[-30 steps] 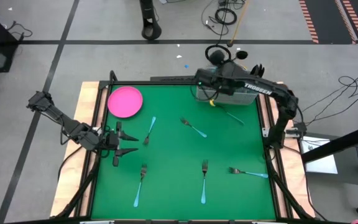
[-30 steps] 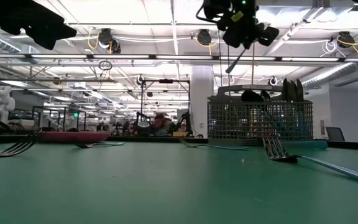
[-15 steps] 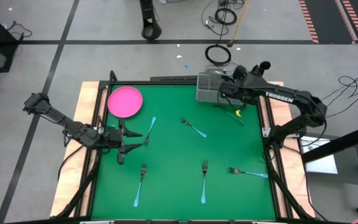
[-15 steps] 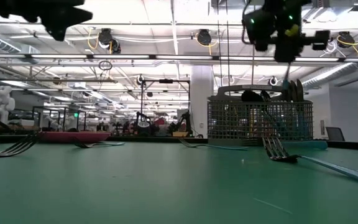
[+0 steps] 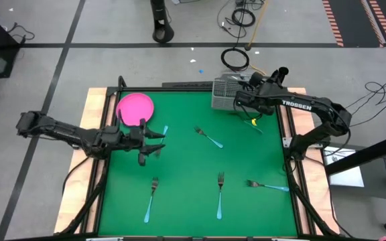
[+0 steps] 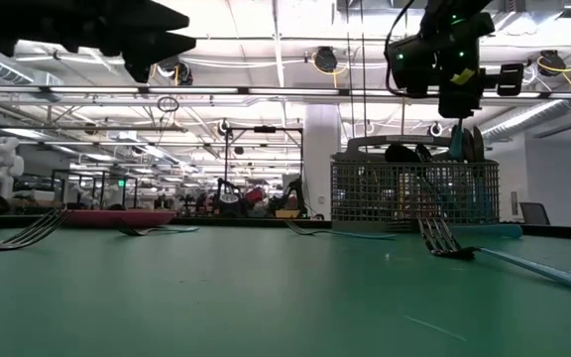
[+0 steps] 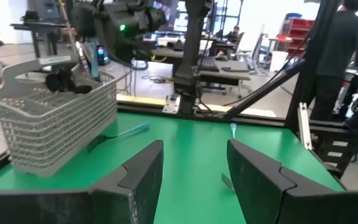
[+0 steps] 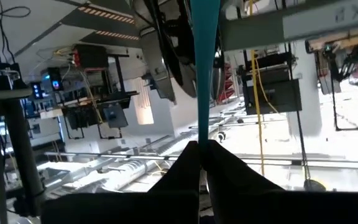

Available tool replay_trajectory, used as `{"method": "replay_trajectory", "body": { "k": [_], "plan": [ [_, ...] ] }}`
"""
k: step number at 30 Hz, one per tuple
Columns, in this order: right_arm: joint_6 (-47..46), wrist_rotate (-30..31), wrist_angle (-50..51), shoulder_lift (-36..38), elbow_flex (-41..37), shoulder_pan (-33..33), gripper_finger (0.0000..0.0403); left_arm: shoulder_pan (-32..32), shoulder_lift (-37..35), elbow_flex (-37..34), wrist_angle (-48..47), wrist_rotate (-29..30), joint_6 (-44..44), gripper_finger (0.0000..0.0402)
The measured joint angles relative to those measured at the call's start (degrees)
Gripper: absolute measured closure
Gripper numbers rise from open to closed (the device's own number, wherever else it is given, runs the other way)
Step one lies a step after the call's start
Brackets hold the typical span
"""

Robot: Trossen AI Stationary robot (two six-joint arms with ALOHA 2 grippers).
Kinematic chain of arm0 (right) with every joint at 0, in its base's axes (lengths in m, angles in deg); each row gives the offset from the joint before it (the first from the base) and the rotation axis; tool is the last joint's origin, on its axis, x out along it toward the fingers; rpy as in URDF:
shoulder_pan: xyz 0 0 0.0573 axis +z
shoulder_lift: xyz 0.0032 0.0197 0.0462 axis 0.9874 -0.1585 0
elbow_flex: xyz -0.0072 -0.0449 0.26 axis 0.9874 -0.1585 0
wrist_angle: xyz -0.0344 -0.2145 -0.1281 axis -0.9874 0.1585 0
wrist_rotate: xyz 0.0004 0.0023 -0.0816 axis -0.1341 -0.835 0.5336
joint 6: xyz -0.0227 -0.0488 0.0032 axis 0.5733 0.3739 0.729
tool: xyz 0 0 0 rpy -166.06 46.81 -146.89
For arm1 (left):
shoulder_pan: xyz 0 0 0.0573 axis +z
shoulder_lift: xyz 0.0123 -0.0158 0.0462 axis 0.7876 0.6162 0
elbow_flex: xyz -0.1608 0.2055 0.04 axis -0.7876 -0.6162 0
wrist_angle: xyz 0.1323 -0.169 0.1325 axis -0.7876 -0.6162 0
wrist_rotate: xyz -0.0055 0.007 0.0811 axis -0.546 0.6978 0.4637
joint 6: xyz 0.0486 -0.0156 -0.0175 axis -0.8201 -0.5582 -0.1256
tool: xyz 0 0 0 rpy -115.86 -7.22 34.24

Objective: Sort silverware
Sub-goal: Put the blue spoon into the gray silverware basket

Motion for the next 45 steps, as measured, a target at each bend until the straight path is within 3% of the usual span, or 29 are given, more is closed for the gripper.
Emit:
{"method": "replay_trajectory", "body": {
  "k": [13,25,39,45],
  "plan": [
    [7.2,-2.9,-7.2,-6.3,0.0,0.0,0.0403,5.1,1.1,0.0,2.1,-6.8,-0.1,0.0221],
    [12.0,-7.4,-8.9,-12.6,0.0,2.3,0.0403,5.4,1.1,0.0,0.9,-7.1,-1.7,0.0221],
    [11.3,-10.5,-11.7,-12.8,0.0,3.4,0.0397,5.4,1.1,0.0,0.8,-7.1,-2.1,0.0221],
    [8.9,-10.7,-12.2,-12.8,0.0,3.1,0.0362,5.4,1.1,0.0,0.9,-8.3,-2.2,0.0221]
  ]
}}
